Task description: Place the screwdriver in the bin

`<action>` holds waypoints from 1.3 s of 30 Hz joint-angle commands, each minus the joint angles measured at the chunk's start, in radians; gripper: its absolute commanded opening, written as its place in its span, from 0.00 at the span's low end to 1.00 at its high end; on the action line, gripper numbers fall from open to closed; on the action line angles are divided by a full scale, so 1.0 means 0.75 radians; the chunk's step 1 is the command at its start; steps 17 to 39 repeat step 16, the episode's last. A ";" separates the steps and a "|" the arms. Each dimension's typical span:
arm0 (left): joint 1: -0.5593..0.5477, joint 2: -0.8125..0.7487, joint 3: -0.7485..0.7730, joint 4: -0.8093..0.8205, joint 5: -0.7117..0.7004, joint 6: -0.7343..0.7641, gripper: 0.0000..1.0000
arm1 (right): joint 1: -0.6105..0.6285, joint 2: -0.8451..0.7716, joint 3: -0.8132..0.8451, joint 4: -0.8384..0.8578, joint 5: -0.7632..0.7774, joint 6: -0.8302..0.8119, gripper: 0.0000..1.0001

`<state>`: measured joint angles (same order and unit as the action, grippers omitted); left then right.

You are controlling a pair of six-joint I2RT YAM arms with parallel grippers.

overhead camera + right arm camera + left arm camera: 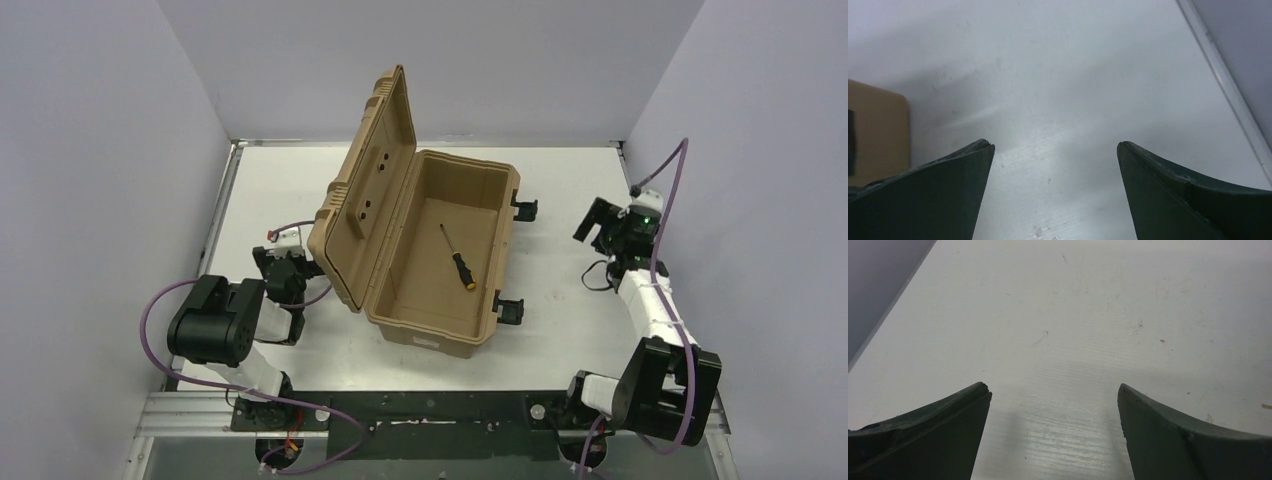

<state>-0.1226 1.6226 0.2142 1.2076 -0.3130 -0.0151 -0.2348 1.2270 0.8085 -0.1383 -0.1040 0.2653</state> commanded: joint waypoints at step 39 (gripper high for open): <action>0.005 -0.006 0.036 0.048 0.011 0.000 0.97 | -0.035 -0.011 -0.574 0.823 -0.168 -0.102 1.00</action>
